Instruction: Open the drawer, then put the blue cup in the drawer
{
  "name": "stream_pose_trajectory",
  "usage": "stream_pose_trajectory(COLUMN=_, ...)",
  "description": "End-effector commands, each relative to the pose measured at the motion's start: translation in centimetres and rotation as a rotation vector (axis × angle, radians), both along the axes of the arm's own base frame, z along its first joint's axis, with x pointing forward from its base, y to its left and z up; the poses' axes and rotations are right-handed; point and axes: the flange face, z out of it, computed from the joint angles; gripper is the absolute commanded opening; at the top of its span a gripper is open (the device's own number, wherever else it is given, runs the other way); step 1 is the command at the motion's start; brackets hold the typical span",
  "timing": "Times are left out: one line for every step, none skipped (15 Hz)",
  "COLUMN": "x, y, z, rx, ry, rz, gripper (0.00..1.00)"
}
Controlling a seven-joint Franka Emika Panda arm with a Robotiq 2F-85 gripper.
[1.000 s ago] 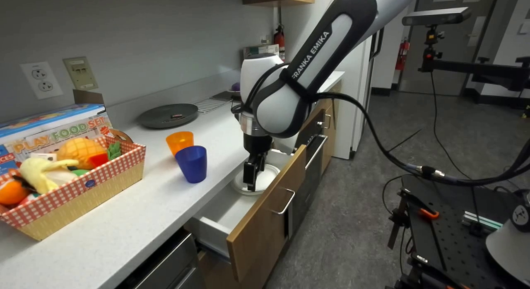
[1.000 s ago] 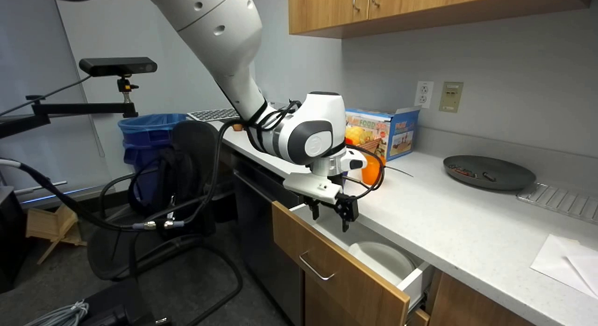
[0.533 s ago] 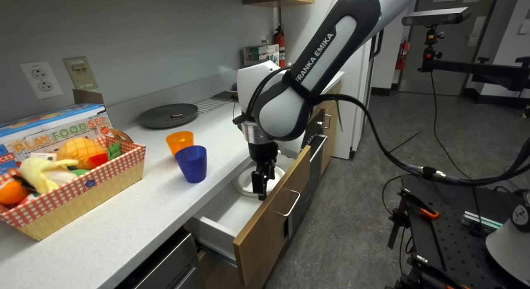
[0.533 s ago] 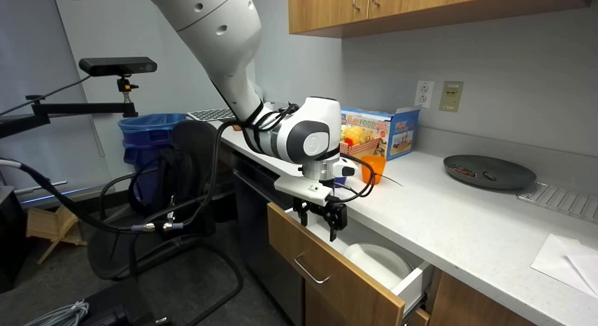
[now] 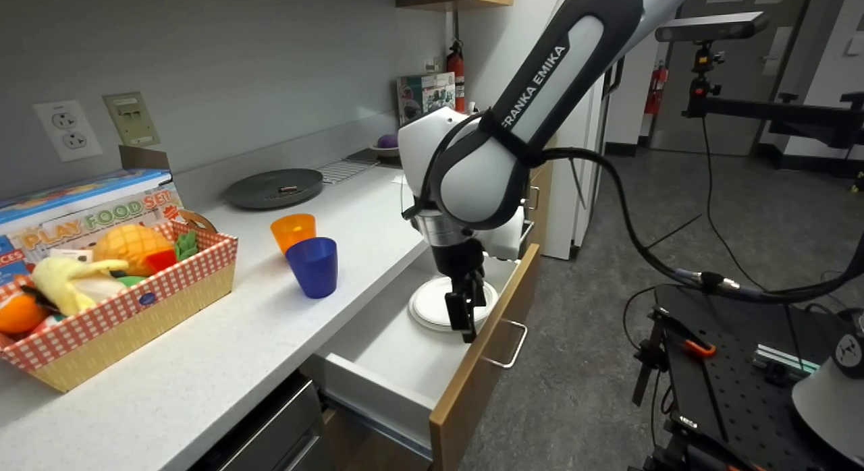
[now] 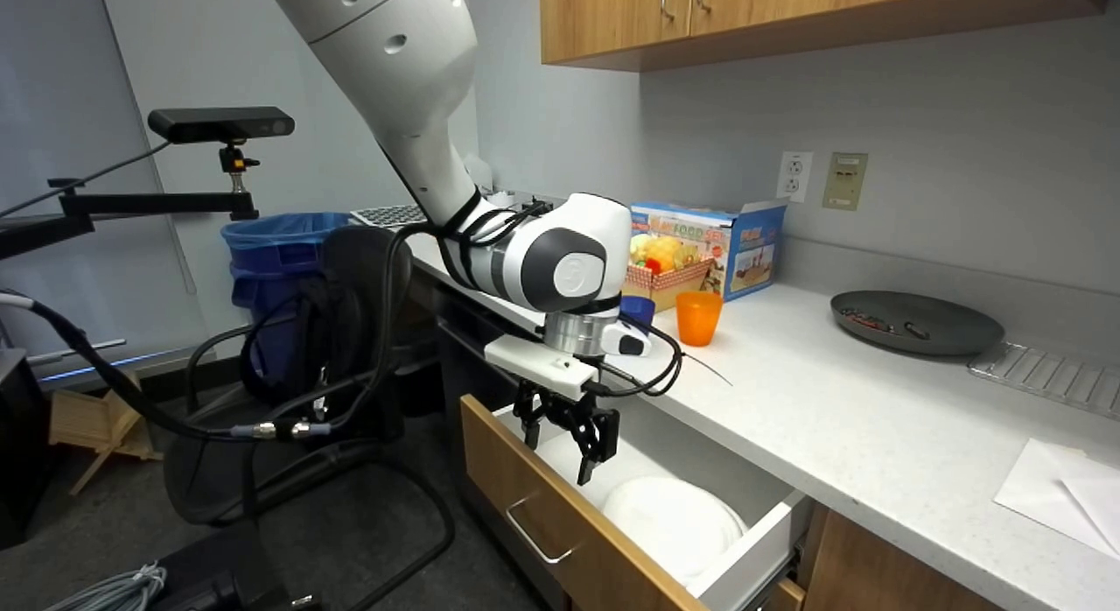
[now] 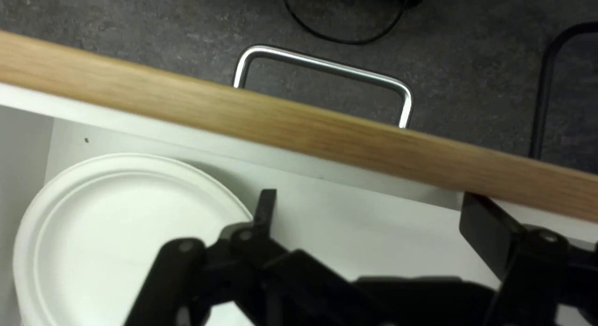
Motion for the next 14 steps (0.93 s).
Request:
stream_pose_trajectory(x=-3.9, y=-1.1, z=1.4, rx=0.025, ry=0.086, rz=-0.014, gripper=1.00)
stream_pose_trajectory(x=-4.8, y=-1.4, z=1.6, rx=0.029, ry=0.101, rz=-0.020, gripper=1.00)
stream_pose_trajectory(x=-5.7, y=-1.7, z=1.7, rx=0.029, ry=0.116, rz=-0.026, gripper=1.00)
stream_pose_trajectory(x=-6.5, y=-2.0, z=1.8, rx=0.031, ry=0.130, rz=-0.034, gripper=1.00)
stream_pose_trajectory(x=-7.2, y=-2.3, z=1.8, rx=0.036, ry=0.143, rz=-0.044, gripper=1.00)
stream_pose_trajectory(x=-7.9, y=-2.6, z=1.8, rx=0.042, ry=0.153, rz=-0.055, gripper=1.00)
stream_pose_trajectory(x=-8.7, y=-3.0, z=1.7, rx=0.050, ry=0.164, rz=-0.071, gripper=1.00)
stream_pose_trajectory(x=-9.4, y=-3.2, z=1.7, rx=0.058, ry=0.174, rz=-0.086, gripper=1.00)
stream_pose_trajectory(x=-10.1, y=-3.4, z=1.7, rx=0.065, ry=0.181, rz=-0.103, gripper=1.00)
stream_pose_trajectory(x=-10.7, y=-3.5, z=1.8, rx=0.068, ry=0.183, rz=-0.115, gripper=1.00)
stream_pose_trajectory(x=-11.2, y=-3.4, z=2.1, rx=0.070, ry=0.178, rz=-0.123, gripper=1.00)
stream_pose_trajectory(x=-11.1, y=-3.6, z=2.5, rx=0.068, ry=0.164, rz=-0.124, gripper=1.00)
stream_pose_trajectory(x=-11.2, y=-3.7, z=3.1, rx=0.064, ry=0.149, rz=-0.123, gripper=1.00)
stream_pose_trajectory(x=-11.0, y=-3.7, z=3.9, rx=0.052, ry=0.126, rz=-0.116, gripper=1.00)
